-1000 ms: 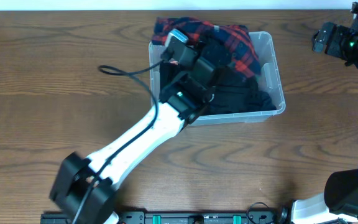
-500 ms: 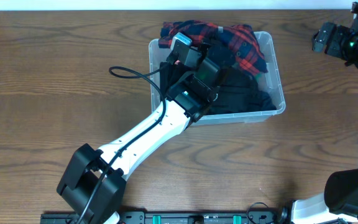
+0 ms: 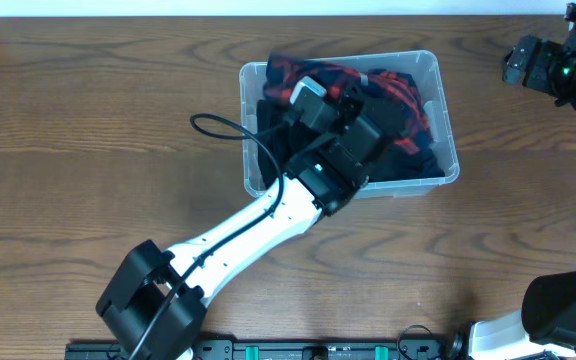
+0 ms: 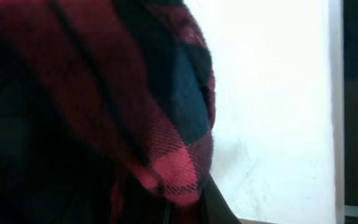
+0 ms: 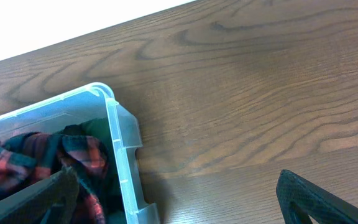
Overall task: Pack container
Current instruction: 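Lower the plaid shirt into the bin and release it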
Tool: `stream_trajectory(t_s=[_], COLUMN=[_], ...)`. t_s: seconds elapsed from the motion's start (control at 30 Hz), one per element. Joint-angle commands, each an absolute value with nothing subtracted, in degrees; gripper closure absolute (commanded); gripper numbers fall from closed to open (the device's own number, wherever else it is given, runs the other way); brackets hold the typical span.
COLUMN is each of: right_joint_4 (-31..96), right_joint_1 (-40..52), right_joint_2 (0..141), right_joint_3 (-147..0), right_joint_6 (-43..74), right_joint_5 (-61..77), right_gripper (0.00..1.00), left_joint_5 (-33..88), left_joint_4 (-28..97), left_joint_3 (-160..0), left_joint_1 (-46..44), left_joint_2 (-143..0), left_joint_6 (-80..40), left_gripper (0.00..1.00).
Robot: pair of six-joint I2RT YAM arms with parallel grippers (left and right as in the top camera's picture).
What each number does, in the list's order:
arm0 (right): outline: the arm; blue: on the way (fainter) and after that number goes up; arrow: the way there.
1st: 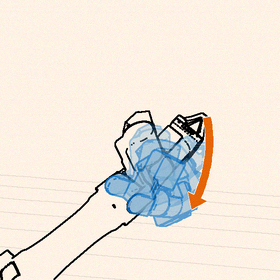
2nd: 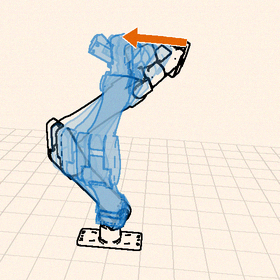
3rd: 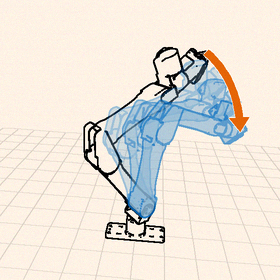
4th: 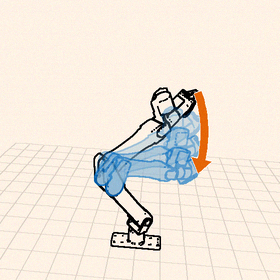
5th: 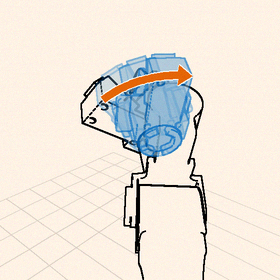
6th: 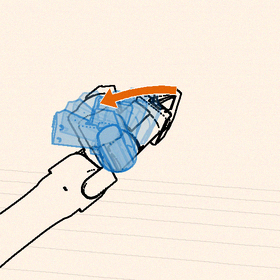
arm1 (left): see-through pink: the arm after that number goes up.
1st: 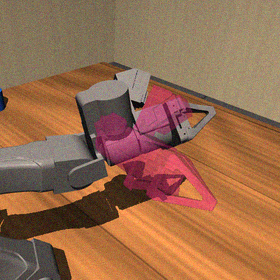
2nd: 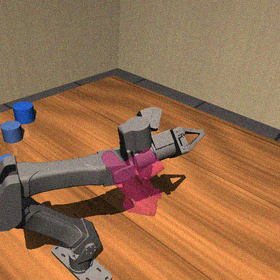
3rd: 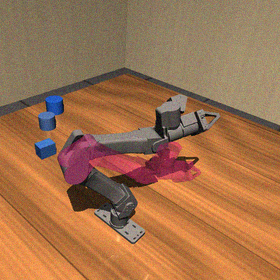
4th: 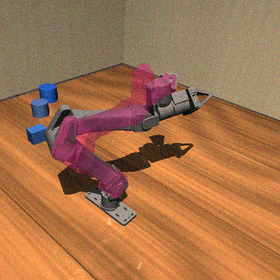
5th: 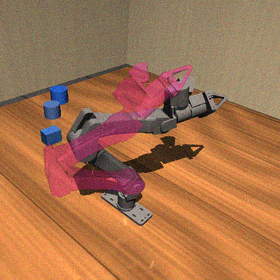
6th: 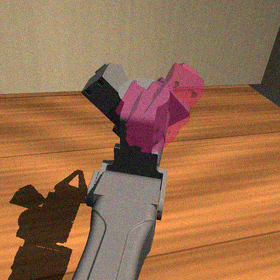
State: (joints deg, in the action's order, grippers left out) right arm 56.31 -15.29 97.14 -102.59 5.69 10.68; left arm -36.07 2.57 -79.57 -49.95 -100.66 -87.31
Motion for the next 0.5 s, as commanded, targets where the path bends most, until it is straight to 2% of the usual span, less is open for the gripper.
stream_trajectory(t_s=[0.0,0.2,0.27,0.33,0.43,0.47], right_joint_4=[56.38,56.38,56.38,56.36,56.38,56.38], right_joint_1=[-15.46,-15.46,-15.46,-15.46,-15.46,-15.46], right_joint_2=[97.78,97.78,97.78,97.78,97.78,97.78], right_joint_3=[-103.28,-103.28,-103.28,-103.28,-103.28,-103.28], right_joint_6=[6.37,6.37,6.37,6.37,6.37,6.37], right_joint_5=[10.72,10.72,10.72,10.72,10.72,10.72], right_gripper=[0.01,0.01,0.01,0.01,0.01,0.01], left_joint_5=[-42.33,-40.73,-40.03,-39.59,-39.22,-38.76], left_joint_4=[1.23,0.95,0.75,0.64,0.60,0.40], left_joint_3=[-80.51,-80.51,-80.51,-80.51,-80.51,-80.51], left_joint_1=[-50.83,-50.83,-50.83,-50.83,-50.87,-50.87], left_joint_2=[-96.53,-96.53,-96.53,-96.53,-96.53,-96.53], left_joint_6=[-87.77,-87.79,-87.79,-87.79,-87.77,-87.77], left_gripper=[0.94,0.94,0.83,0.67,0.51,0.49])
